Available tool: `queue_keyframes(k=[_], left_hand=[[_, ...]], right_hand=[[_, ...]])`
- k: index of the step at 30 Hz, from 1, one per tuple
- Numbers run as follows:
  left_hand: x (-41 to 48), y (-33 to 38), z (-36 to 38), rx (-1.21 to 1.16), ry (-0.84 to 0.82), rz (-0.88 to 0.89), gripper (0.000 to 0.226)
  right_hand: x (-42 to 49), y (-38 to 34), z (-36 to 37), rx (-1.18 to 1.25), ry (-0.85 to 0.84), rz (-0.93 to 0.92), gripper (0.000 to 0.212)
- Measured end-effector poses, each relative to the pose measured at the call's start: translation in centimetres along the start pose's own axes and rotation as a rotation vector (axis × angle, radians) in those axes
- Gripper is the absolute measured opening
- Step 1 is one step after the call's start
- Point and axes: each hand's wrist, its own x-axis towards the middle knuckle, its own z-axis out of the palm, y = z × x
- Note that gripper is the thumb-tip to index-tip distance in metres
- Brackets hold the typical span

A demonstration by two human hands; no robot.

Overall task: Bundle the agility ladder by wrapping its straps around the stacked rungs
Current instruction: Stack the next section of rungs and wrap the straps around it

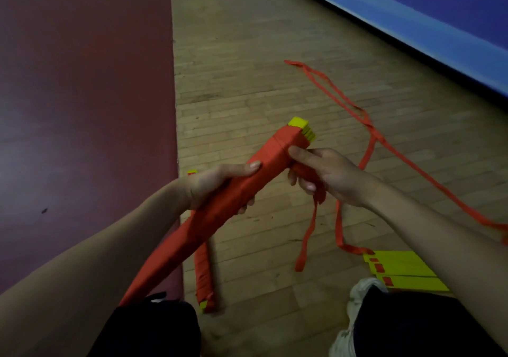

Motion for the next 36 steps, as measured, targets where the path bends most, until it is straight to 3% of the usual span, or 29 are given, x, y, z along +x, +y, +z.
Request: queue_keyframes(k=[5, 13, 19, 23, 27, 32, 36], left_hand=[[-0.2, 0.2, -0.5, 0.083, 0.112, -0.029, 0.056], [-0.5, 1.0, 0.7, 0.180, 0.194, 0.026, 0.048], [0.1, 1.0, 1.5, 0.255, 0.338, 0.067, 0.049], [0.5, 0.8, 1.8, 0.502, 0.521, 0.178, 0.044], [1.0, 0.2, 2.0, 0.812, 0.648, 0.245, 0.049], [1.5, 0.1, 3.6, 1.101, 0.713, 0.255, 0.046], [1.5, 0.0, 4.4, 1.363, 0.729, 0.317, 0.043]], right_hand=[[-0.1, 0.6, -1.4, -0.195, -0.097, 0.101, 0.024], [0.3, 0.7, -1.0, -0.284, 0.129, 0.159, 0.008], [0.6, 0.9, -0.1, -0.392, 0.258, 0.031, 0.020], [0.9, 1.2, 1.0, -0.381, 0.289, -0.022, 0.024], [1.1, 0.5, 1.6, -0.139, 0.303, 0.021, 0.026], [1.0, -0.2, 1.7, 0.022, 0.401, 0.177, 0.054], [1.2, 0.5, 2.0, 0.048, 0.474, 0.291, 0.053]])
